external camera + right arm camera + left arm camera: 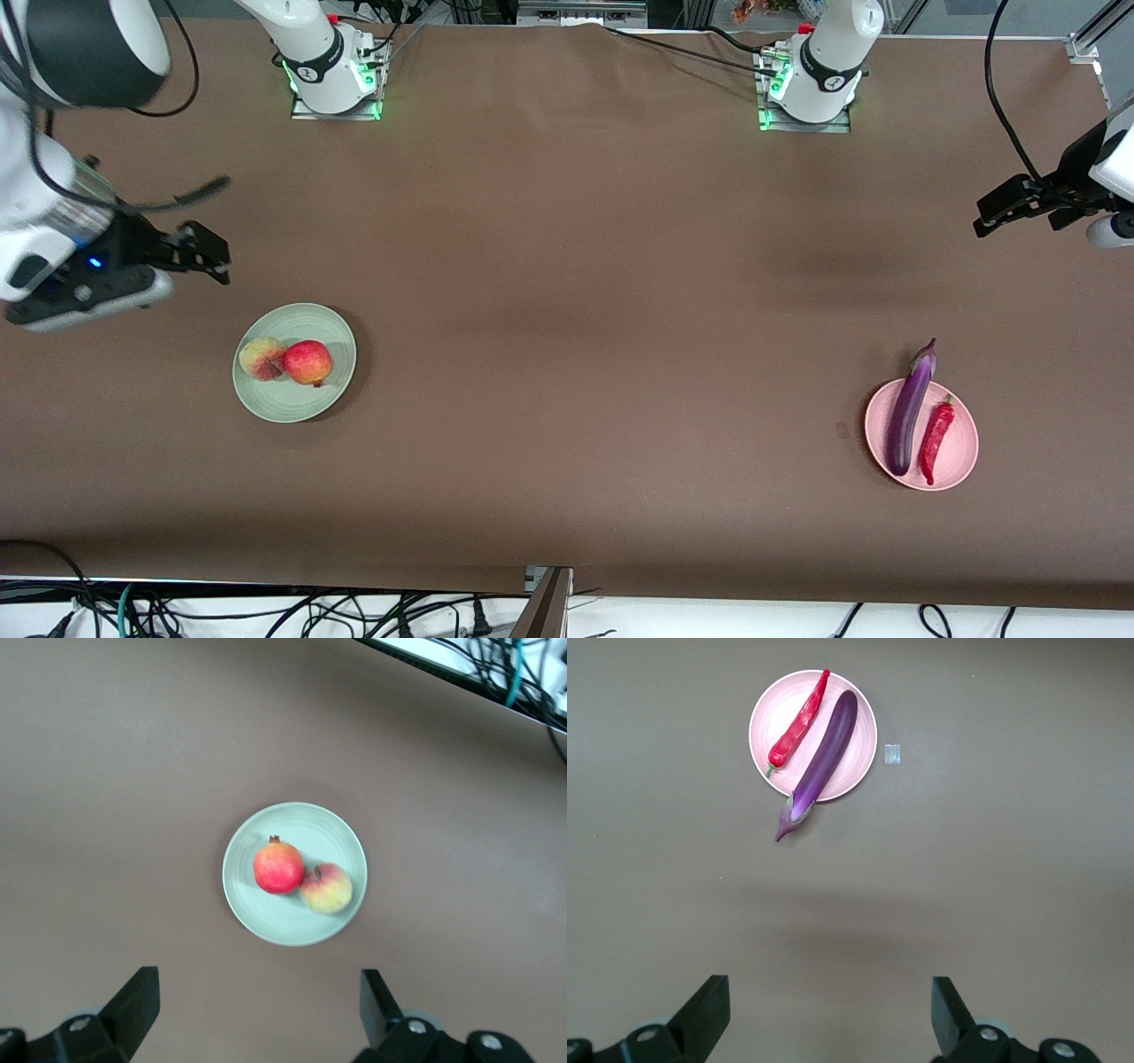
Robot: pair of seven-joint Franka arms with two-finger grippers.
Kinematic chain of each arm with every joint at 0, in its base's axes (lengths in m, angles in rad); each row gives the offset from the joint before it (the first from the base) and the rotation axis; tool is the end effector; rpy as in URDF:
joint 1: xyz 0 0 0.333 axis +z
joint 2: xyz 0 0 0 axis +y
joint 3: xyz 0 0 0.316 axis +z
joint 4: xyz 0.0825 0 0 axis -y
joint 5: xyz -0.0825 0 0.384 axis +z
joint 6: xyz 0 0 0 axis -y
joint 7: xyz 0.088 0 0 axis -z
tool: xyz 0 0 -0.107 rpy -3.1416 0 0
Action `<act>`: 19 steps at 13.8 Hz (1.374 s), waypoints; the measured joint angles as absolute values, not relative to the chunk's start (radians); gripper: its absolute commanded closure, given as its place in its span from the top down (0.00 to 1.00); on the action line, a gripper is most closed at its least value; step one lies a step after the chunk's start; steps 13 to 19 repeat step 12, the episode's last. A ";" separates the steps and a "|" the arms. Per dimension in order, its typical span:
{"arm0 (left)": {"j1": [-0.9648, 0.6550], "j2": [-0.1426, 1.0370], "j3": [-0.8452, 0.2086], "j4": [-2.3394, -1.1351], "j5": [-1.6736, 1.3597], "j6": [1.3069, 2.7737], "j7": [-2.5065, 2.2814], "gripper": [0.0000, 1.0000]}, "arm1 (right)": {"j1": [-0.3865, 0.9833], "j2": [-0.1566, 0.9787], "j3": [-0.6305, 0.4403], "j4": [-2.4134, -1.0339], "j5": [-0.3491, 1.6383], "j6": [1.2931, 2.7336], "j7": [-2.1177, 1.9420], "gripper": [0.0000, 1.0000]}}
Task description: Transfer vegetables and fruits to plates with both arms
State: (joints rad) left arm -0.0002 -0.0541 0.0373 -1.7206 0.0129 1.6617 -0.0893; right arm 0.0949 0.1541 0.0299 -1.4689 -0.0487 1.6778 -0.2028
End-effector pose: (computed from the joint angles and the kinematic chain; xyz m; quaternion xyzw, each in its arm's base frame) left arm 0.5425 0.0219 0.5910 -0.9980 -0.0625 0.0023 0.0055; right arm 0.6075 0.0700 0.5931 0.9857 0.1646 0.0265 0.0230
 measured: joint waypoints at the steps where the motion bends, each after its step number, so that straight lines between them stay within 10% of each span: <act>1: 0.000 -0.054 0.037 -1.720 0.013 1.662 -0.089 1.00 | 0.088 0.122 0.030 -1.502 -0.049 1.676 -0.203 1.00; 19: -0.002 -0.035 0.032 -1.716 0.013 1.662 -0.089 1.00 | 0.040 0.015 0.041 -1.610 -0.043 1.538 -0.052 1.00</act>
